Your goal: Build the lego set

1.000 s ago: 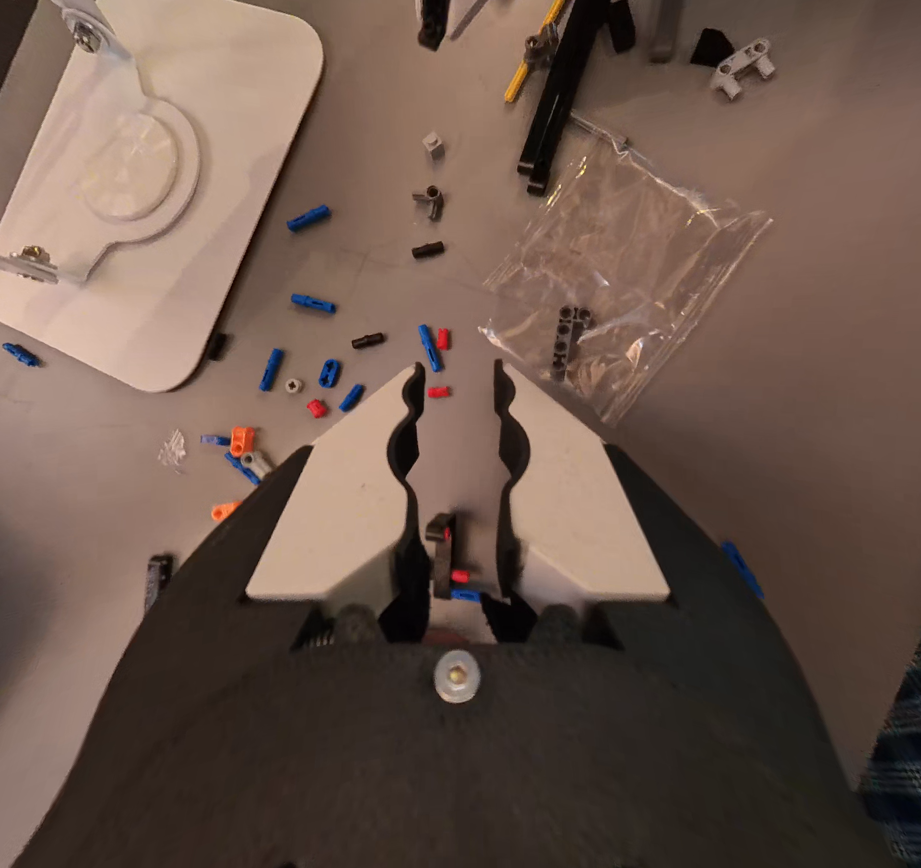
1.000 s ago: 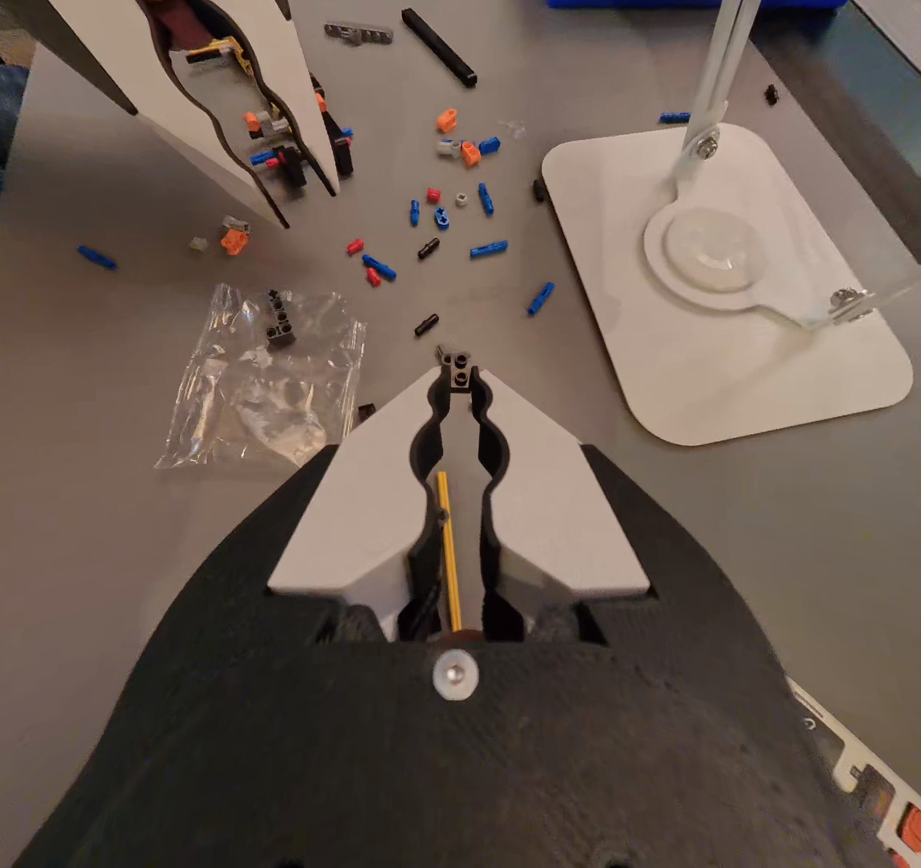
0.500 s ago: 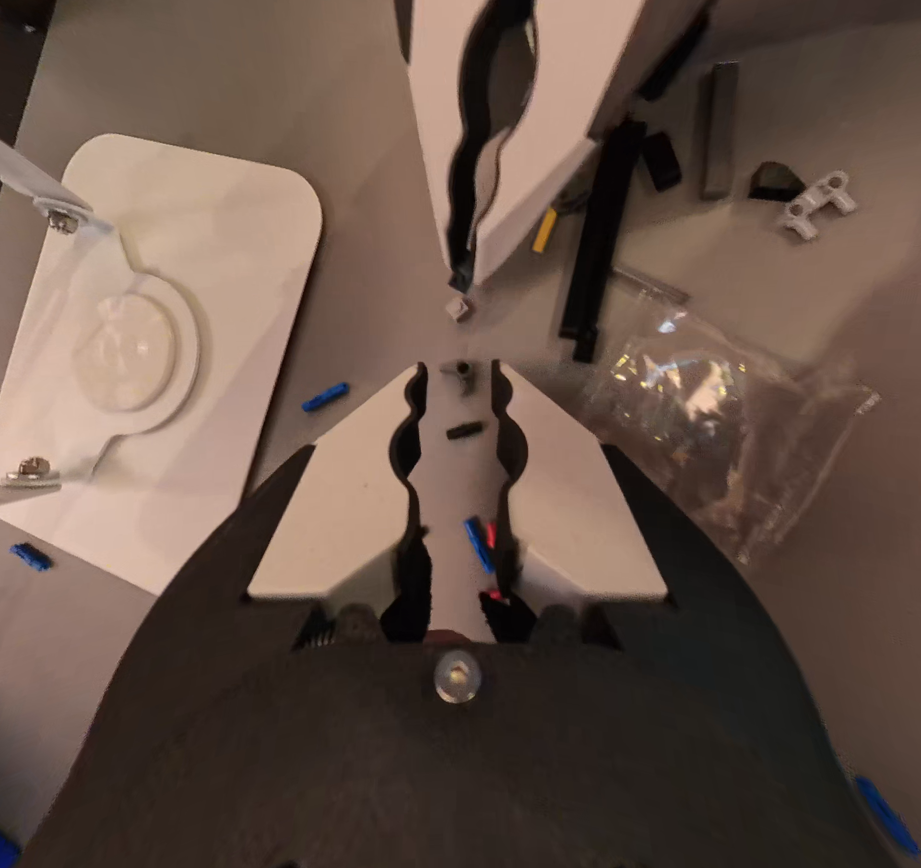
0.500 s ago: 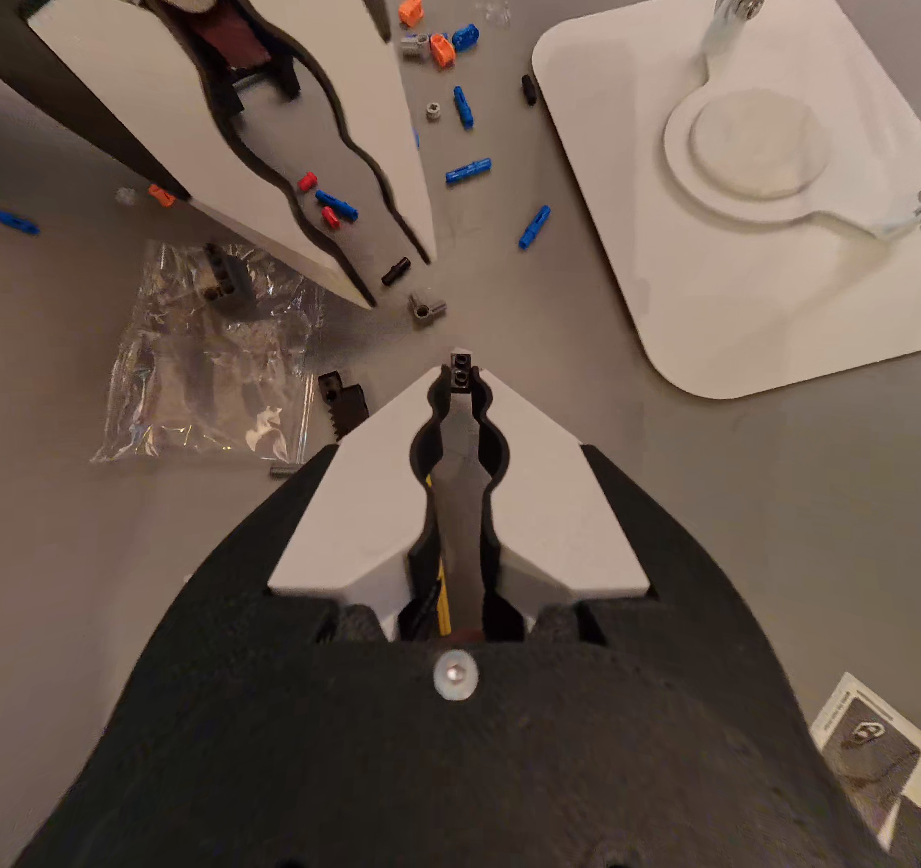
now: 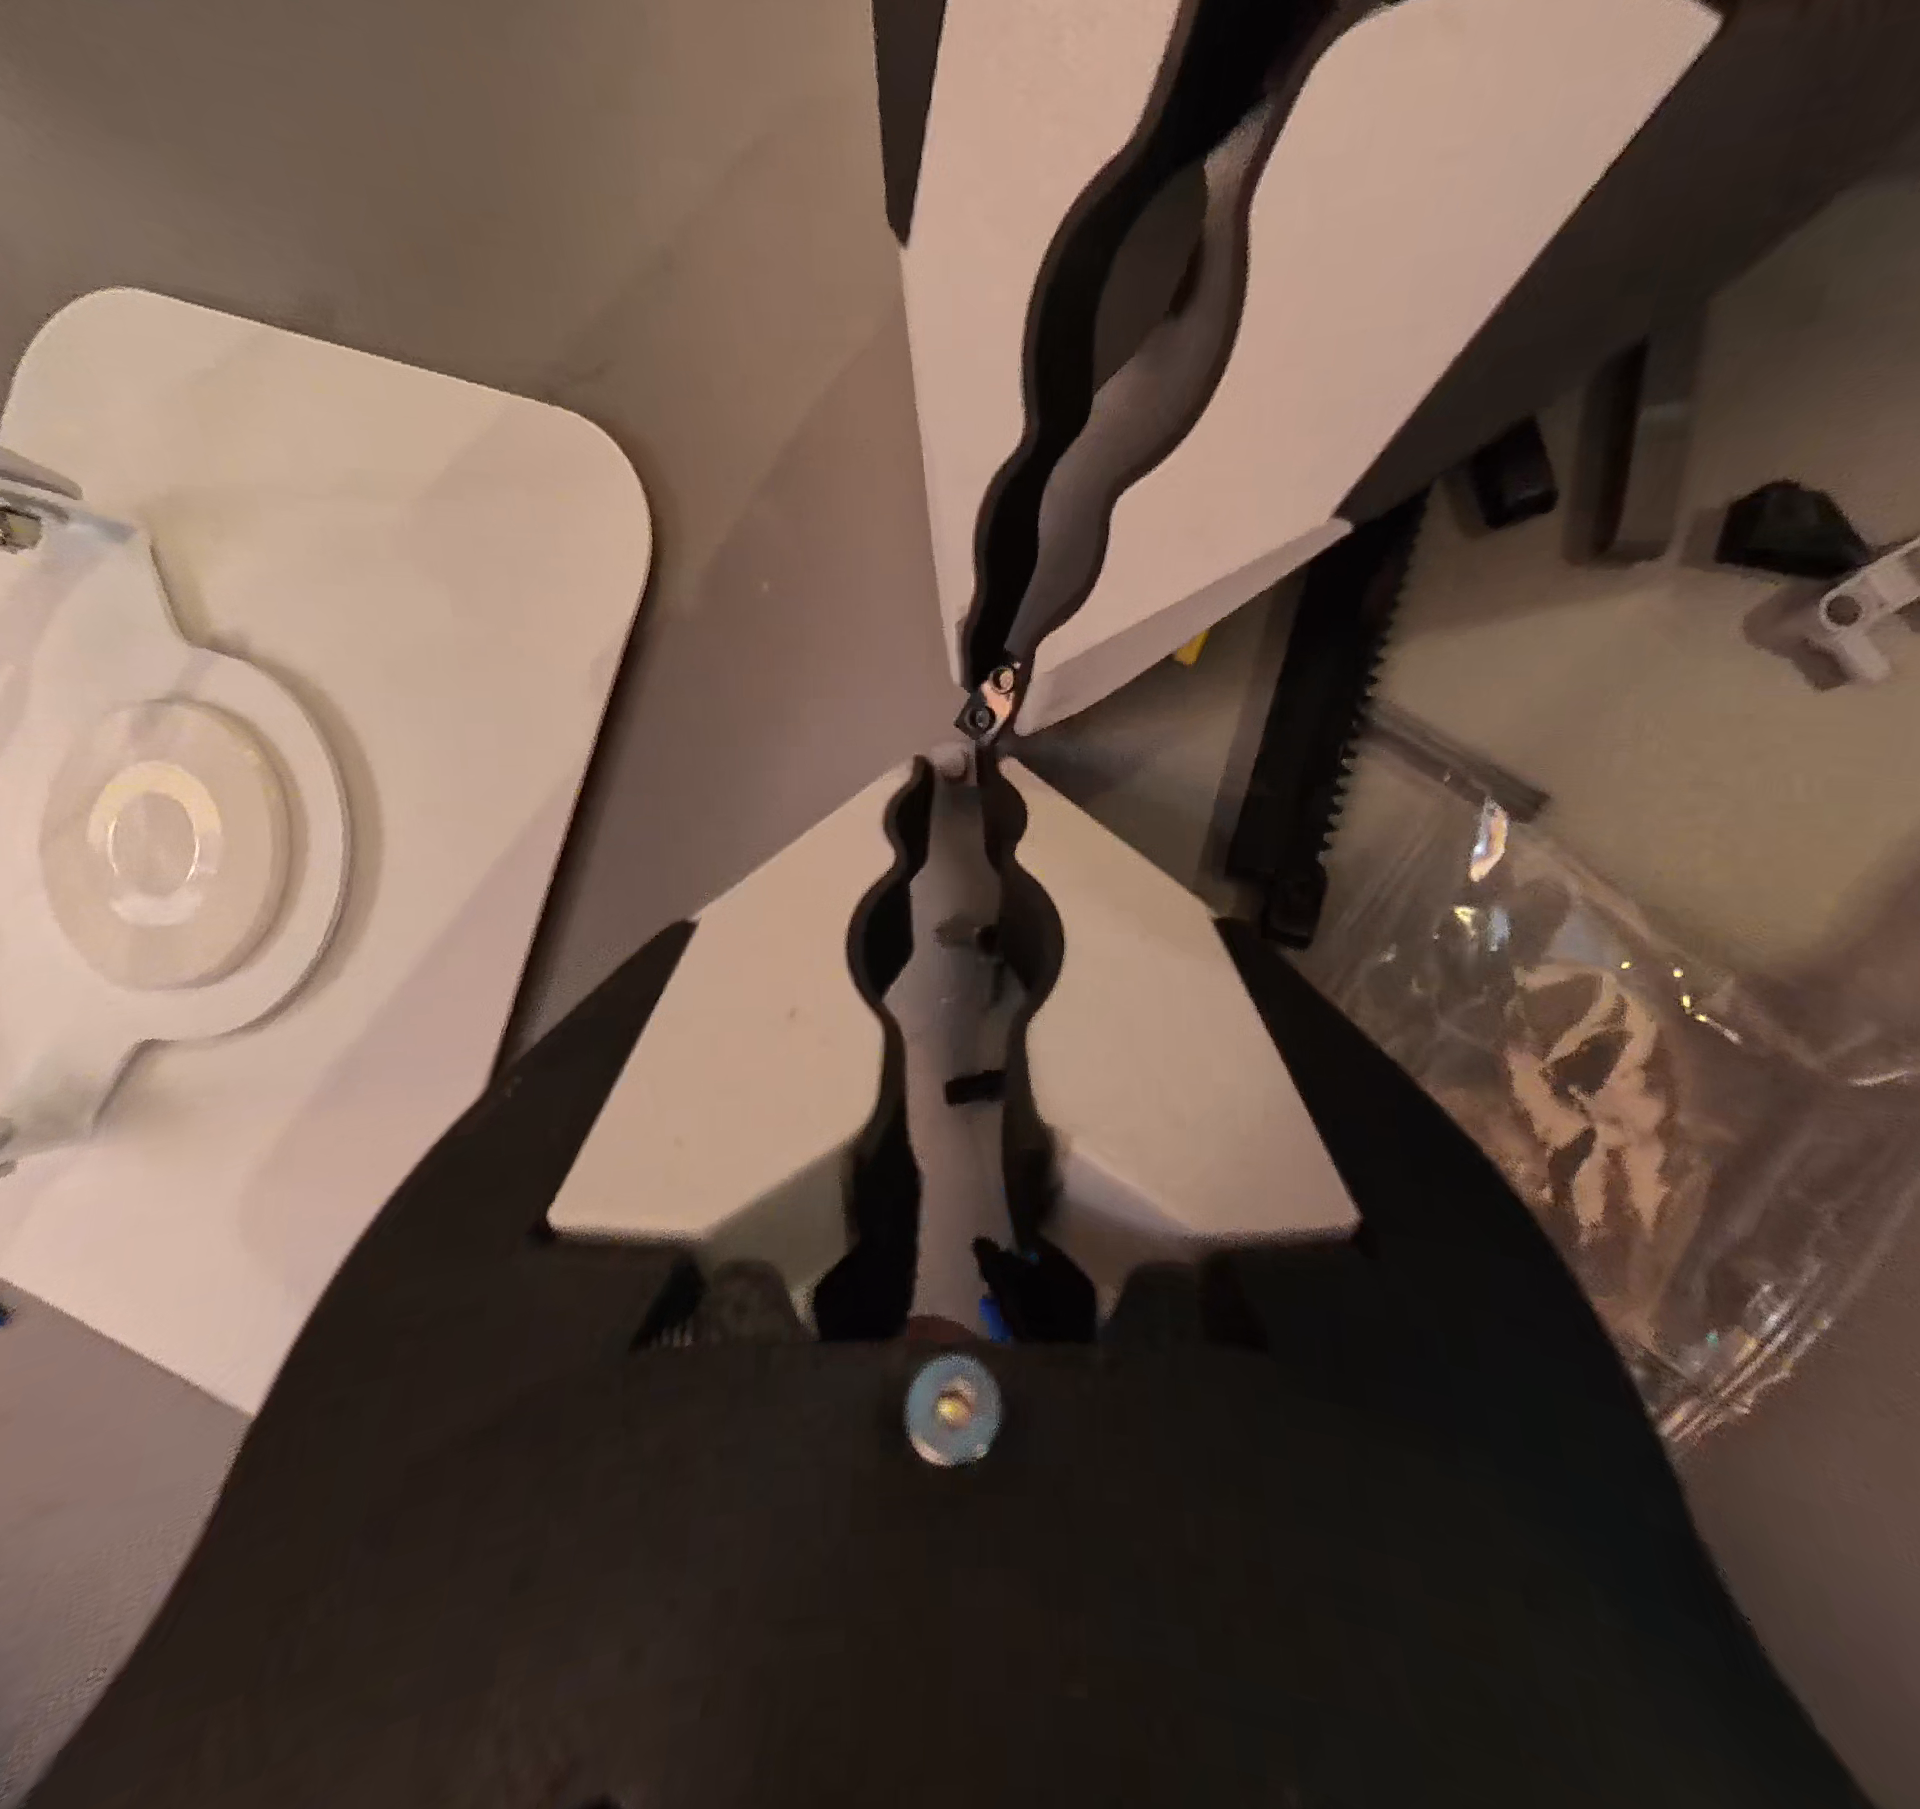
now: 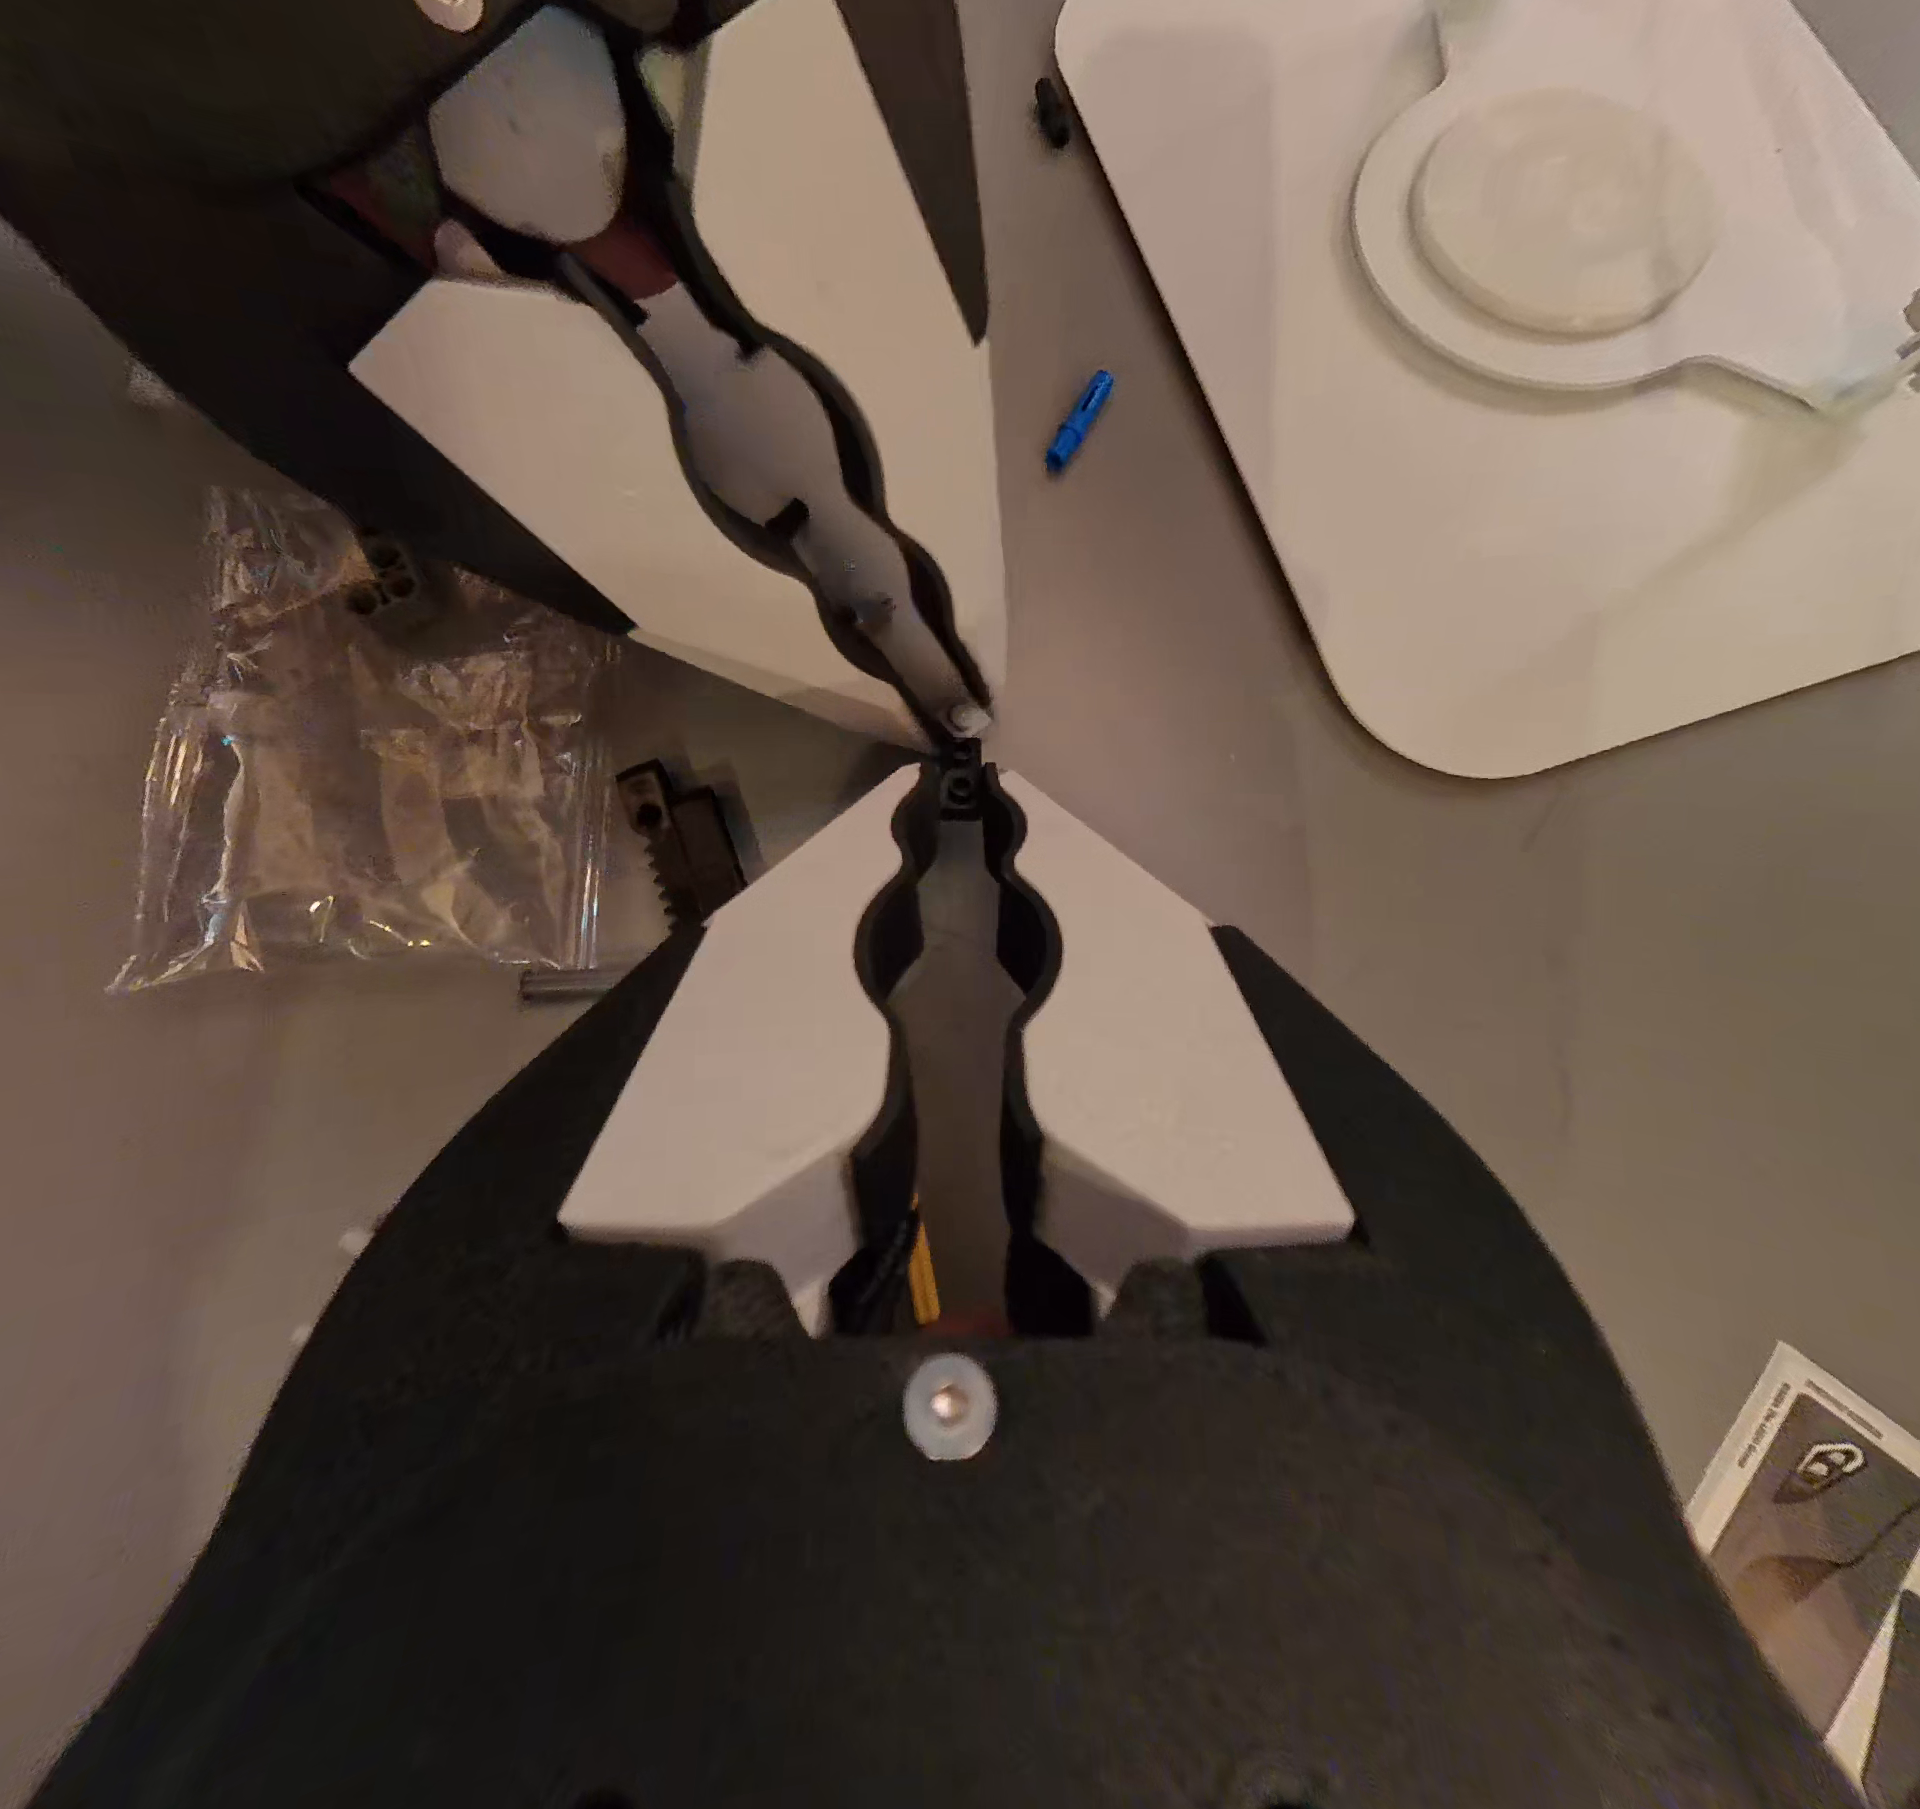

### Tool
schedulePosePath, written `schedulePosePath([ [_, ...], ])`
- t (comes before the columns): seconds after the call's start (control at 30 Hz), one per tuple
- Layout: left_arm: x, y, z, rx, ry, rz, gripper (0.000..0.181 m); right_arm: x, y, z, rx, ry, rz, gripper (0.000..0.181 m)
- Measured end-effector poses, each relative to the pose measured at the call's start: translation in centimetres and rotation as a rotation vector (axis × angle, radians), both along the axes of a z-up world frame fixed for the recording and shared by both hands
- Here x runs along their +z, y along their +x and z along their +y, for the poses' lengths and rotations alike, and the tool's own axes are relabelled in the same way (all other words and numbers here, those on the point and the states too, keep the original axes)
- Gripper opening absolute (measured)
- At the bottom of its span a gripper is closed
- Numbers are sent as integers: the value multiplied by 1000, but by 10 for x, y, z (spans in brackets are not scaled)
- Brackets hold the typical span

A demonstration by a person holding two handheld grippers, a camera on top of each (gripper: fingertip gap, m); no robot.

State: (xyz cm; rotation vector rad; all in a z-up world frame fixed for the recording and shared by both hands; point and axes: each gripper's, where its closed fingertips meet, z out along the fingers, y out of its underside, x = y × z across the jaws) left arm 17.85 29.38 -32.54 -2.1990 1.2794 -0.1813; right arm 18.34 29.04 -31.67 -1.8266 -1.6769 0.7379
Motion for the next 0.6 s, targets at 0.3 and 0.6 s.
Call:
schedulePosePath([
  [0.3, 7, -8, -6, -5, 18, -28, 19, 8, -4, 2, 78, 66, 19, 5],
  [0.6, 1, -1, -5, -51, -3, -7, 15, 4, -5, 4, 278, 110, -14, 6],
])
